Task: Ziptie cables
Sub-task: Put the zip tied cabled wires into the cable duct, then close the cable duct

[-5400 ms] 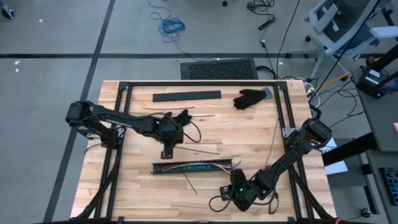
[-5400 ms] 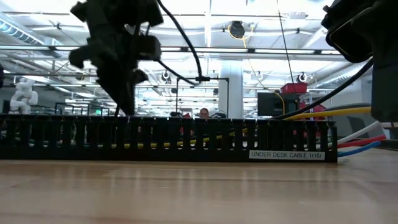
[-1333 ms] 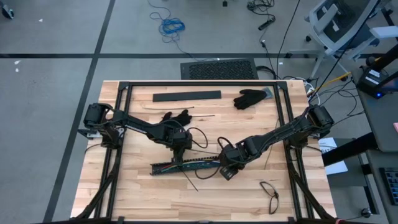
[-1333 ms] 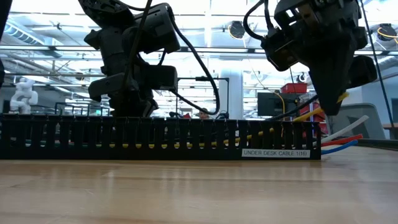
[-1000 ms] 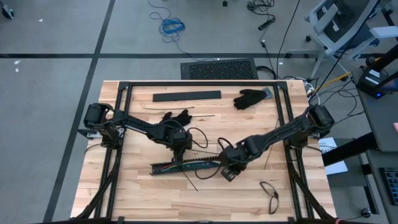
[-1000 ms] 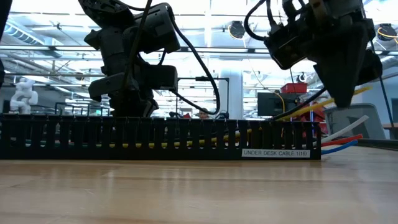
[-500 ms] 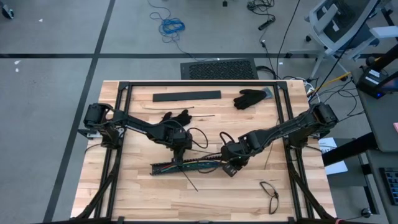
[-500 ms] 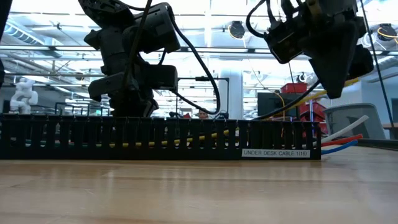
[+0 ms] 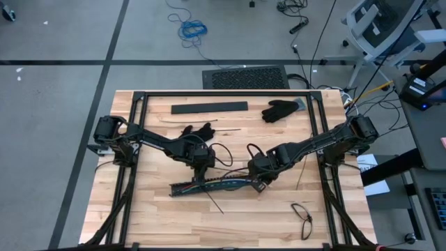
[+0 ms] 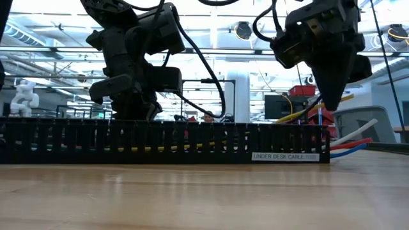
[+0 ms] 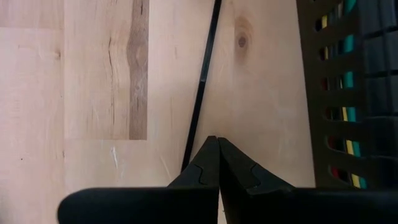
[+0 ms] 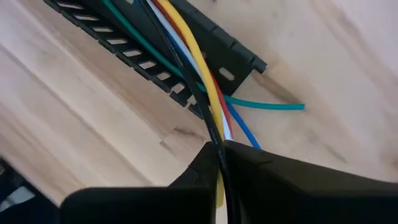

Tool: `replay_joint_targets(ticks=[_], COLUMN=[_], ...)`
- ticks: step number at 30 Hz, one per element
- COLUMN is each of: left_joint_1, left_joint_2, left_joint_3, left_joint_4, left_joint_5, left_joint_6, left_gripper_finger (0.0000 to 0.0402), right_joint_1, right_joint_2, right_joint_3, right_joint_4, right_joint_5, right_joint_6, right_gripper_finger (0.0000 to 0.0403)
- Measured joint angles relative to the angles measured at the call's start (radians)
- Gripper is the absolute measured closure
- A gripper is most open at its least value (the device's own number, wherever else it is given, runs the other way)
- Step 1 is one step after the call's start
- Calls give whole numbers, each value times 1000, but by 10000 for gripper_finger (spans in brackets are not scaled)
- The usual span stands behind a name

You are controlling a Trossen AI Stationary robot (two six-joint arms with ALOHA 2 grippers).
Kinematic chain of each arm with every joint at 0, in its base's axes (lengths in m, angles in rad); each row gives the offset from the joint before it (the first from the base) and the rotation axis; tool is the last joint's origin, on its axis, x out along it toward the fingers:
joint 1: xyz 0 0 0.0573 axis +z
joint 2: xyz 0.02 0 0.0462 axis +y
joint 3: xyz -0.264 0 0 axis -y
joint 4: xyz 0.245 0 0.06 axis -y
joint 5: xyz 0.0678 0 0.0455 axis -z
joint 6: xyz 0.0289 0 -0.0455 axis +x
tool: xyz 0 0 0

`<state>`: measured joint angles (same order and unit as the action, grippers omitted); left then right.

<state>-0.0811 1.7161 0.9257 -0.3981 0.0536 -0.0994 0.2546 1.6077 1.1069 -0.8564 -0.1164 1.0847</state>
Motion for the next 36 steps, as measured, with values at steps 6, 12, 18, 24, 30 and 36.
replay_joint_targets(ticks=[6,12,18,24,30,36], left_joint_1=[0,0,-2,-9,-14,38], left_joint_2=[0,0,0,0,-14,-130], left_joint_3=[0,0,0,0,4,19], left_joint_4=[-1,-2,-4,1,-99,-20], left_joint_5=[1,2,5,11,-61,-320], left_joint_6=[0,0,5,117,236,384], left_gripper_finger=[401,401,401,401,401,401], right_joint_1=[-2,-5,-1,14,-13,-19], right_joint_2=[0,0,0,0,-26,-173], right_joint_3=[0,-1,-1,-27,-94,-227], right_joint_4=[-34,-86,-148,-345,-501,-377], right_joint_5=[64,105,132,347,408,426], right_joint_6=[-26,-27,-29,-23,65,148], right_gripper_finger=[348,255,215,223,248,261])
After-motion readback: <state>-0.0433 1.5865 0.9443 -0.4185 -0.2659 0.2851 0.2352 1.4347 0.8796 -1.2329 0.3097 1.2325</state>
